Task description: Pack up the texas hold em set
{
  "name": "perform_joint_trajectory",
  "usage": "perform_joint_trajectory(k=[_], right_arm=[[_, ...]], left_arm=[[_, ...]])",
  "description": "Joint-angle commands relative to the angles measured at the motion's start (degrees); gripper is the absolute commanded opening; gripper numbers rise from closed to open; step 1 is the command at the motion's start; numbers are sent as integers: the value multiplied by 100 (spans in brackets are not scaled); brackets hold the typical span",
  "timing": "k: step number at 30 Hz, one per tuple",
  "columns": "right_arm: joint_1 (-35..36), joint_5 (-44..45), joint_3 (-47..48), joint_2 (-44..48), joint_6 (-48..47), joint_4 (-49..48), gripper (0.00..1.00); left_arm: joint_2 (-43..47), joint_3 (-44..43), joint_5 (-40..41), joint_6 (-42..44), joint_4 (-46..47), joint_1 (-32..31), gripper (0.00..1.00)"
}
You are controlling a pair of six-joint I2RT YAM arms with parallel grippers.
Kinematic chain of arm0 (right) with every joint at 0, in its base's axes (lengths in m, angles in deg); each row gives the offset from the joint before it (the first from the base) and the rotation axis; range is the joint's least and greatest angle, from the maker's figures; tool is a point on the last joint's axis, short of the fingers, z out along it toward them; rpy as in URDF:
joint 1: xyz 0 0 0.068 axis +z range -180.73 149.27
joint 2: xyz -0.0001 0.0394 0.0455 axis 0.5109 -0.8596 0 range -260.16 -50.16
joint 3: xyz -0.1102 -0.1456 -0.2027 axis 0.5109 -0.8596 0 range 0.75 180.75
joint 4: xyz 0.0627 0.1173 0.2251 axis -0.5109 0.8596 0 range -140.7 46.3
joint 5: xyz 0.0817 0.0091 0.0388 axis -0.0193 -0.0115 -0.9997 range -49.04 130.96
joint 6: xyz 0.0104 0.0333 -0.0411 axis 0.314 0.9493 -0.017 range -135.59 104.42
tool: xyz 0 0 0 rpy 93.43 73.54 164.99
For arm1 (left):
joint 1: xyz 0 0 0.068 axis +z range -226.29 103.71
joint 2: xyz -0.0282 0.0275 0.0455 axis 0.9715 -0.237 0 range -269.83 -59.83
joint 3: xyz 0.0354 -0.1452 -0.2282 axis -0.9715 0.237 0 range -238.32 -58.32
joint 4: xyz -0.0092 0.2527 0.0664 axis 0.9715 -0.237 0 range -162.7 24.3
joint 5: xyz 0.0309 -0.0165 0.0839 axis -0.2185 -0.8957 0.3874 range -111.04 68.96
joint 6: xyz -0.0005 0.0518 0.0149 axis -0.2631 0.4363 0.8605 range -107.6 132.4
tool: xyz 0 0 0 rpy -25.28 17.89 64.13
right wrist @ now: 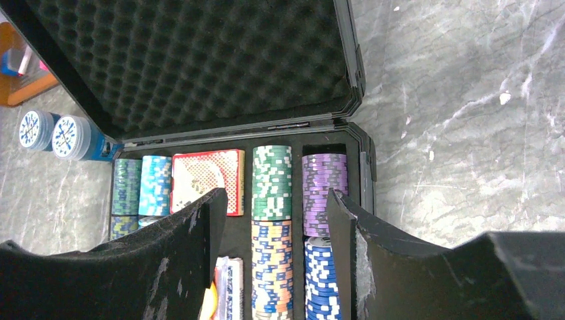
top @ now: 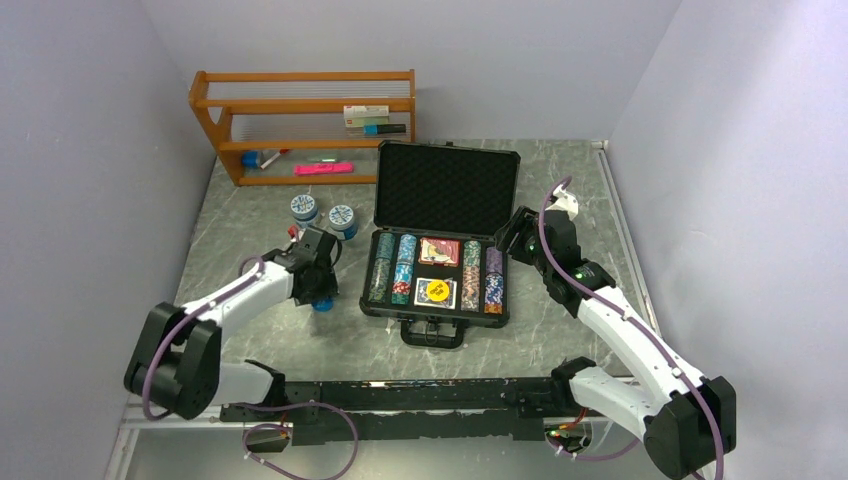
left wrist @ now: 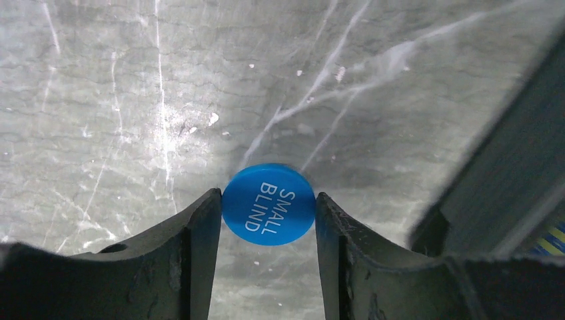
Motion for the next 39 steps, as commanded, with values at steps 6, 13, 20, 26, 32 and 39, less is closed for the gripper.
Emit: perform_joint_trajectory(k=[6, 13, 20, 26, 32, 39], right_arm=[[-36, 21, 87, 84, -39, -127, 61], [-29, 48, 87, 99, -33, -123, 61], [-44, 144, 54, 163, -38, -57, 61], [-44, 282, 36, 297, -71, 48, 61], [-42, 366, -41, 407, -85, 90, 61], [-48, 382, -54, 389, -119, 78, 61]], left_arm=[[1075, -487, 27, 50, -136, -221, 44], [1160, -811, -666, 194, 622, -654, 44], [343, -1533, -832, 171, 1460, -1447, 44], [-984, -2683, -539, 213, 1356, -2000, 45], [-2004, -3727, -237, 287, 1107, -2483, 45], [-2758, -4388, 167, 209, 638, -2718, 46]])
